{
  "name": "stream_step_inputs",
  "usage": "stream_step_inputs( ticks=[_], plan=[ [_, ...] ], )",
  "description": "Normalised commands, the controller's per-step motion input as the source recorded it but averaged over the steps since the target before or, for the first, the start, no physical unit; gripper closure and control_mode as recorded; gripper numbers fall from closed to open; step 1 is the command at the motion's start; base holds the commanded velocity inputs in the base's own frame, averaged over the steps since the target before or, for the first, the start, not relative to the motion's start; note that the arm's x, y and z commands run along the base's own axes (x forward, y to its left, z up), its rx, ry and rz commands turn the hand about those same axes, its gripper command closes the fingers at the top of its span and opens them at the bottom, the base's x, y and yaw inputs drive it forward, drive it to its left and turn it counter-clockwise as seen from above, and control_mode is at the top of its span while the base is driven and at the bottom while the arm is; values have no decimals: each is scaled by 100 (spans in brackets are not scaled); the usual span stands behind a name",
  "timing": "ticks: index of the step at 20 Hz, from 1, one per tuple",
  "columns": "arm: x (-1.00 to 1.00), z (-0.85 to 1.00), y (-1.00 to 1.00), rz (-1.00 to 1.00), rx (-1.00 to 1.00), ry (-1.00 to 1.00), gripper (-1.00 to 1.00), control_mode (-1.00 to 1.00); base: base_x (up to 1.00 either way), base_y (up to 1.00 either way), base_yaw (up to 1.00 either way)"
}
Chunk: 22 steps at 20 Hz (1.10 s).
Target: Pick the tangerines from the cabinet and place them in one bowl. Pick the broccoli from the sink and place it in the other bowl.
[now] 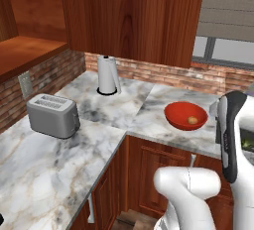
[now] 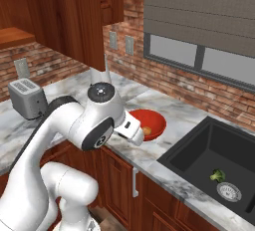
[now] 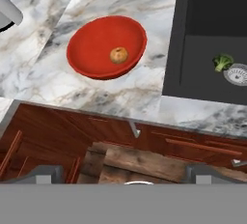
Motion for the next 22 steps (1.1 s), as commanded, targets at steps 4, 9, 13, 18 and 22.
stream_step_inputs(
  ticks=[4, 9, 13, 18, 22],
  plan=[
    [-19, 4, 45, -5, 0, 7, -100, -100, 0, 0, 0],
    [-20, 0, 48, -1, -2, 4, -100, -100, 0, 0, 0],
    [-28, 6, 40, 0, -3, 0, -100, -100, 0, 0, 0],
    [-40, 19, 34, 0, -4, 0, -100, -100, 0, 0, 0],
    [-28, 20, 36, 1, -7, 14, -100, -100, 0, 0, 0]
  ],
)
